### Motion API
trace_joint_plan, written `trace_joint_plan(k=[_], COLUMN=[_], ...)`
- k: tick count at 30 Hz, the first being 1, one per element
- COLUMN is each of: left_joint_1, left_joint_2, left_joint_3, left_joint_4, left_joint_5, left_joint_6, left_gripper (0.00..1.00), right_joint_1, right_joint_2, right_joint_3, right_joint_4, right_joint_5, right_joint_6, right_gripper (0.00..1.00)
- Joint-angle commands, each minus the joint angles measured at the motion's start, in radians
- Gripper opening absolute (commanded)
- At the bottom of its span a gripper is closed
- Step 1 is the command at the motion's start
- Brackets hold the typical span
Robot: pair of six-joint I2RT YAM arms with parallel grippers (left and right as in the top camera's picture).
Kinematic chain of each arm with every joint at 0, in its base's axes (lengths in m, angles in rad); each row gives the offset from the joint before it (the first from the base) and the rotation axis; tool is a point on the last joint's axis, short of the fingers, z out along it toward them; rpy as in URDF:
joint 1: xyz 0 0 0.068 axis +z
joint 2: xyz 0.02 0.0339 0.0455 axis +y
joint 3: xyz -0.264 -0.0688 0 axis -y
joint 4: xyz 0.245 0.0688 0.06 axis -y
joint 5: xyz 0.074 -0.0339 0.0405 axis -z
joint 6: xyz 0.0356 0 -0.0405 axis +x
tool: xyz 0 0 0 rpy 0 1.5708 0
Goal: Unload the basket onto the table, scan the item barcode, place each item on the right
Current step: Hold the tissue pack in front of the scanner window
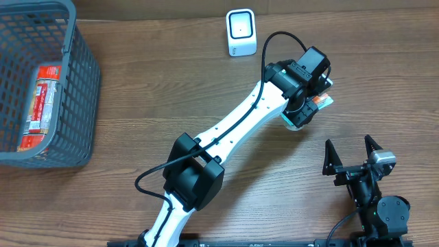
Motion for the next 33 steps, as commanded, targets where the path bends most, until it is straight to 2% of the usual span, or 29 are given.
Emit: trace_joint_plan(k=[1,12,33], left_joint_1=[-0.005,-0.005,-0.005], left_joint_2=[-0.009,-0.009,-0.009], left_joint_3=[-0.044,-0.185,-0.232], left_joint_4=[0.025,0.127,0.151], left_joint_5=[-0.038,-0.046,-0.045], left_joint_6=[-0.025,-0.040,-0.040], left_gripper=[0.44,0.44,0.49], right_joint_1=[-0.003,-0.003,-0.003], right_joint_2=[-0.011,-0.011,-0.011], right_joint_3=[-0.011,-0.011,-0.011], right_joint_4=[0.005,0.005,0.005], right_joint_5=[0.001,0.001,0.001], right_joint_6=[-0.003,-0.004,-0.003], right_gripper=[1.00,1.00,1.00])
